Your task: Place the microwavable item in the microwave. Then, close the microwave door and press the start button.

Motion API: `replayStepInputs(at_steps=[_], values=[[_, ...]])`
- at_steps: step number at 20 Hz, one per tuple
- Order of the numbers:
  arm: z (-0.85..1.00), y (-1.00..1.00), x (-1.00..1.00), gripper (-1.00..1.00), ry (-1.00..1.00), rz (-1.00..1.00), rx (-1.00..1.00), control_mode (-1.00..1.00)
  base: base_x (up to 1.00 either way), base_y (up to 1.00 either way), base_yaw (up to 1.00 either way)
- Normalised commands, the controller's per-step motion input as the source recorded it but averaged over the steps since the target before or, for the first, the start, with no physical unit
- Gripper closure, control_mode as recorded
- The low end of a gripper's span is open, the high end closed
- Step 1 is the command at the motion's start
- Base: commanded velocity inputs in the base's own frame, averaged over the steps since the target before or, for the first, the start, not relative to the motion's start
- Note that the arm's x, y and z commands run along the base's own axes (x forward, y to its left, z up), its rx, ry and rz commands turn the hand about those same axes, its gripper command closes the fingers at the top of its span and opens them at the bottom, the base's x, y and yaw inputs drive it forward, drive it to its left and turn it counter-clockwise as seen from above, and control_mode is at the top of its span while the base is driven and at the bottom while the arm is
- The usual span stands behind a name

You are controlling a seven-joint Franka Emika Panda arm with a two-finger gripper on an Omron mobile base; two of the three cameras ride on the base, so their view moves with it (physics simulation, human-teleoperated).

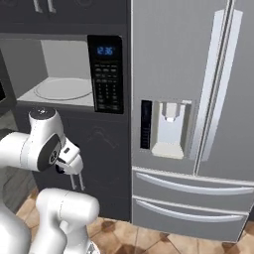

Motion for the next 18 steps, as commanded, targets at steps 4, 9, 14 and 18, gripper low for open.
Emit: replayStepInputs(at_steps=[4,9,14,18], values=[[0.0,0.0,0.0,1.0,0.0,0.0,0.0,1.0,0.3,0.74,0.01],[0.0,0.0,0.0,1.0,0.0,0.0,0.0,1.0,0.48,0.58,0.0],[0.0,0.0,0.0,1.0,0.0,0.0,0.0,1.0,0.39,0.32,0.01],[0.0,0.0,0.0,1.0,0.0,0.0,0.0,1.0,0.05,0.02,0.0]])
